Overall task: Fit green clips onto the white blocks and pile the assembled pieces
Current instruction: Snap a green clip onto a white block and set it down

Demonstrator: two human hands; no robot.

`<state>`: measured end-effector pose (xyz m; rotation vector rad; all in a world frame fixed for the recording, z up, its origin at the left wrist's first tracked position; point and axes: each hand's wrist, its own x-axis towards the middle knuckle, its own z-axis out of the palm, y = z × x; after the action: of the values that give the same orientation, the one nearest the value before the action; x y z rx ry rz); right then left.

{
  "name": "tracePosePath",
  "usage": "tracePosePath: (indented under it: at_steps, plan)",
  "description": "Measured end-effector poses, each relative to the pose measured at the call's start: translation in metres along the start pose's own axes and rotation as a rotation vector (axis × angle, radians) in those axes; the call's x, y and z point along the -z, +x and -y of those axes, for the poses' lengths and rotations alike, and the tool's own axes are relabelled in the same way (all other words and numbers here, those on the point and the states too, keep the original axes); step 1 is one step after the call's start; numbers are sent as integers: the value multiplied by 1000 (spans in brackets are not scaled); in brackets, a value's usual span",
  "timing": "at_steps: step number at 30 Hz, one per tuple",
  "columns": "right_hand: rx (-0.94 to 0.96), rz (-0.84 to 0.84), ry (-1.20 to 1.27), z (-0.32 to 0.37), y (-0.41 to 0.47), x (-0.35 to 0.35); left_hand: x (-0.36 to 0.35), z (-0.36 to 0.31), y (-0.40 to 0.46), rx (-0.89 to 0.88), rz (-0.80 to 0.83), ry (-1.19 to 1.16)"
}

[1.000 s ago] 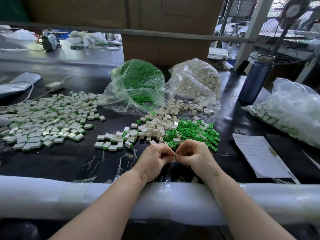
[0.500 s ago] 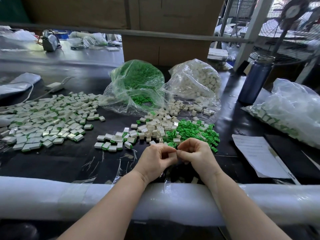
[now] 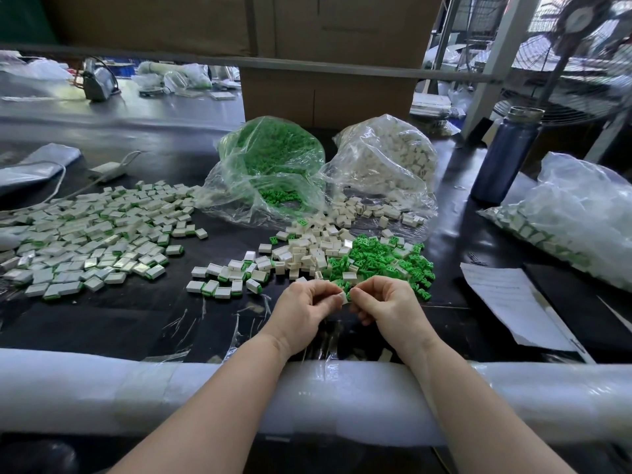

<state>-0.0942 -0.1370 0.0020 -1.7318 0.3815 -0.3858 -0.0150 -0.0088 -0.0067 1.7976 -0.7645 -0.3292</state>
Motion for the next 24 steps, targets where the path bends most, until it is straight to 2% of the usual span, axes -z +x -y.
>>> tracePosePath:
  at_steps: [16,24]
  plan:
    - [-29,64,-138,1,0,0,0,1,-3,26,71,99]
    - [45,-16,-30,-1,0,0,-4,-2,-1,-18,9,83]
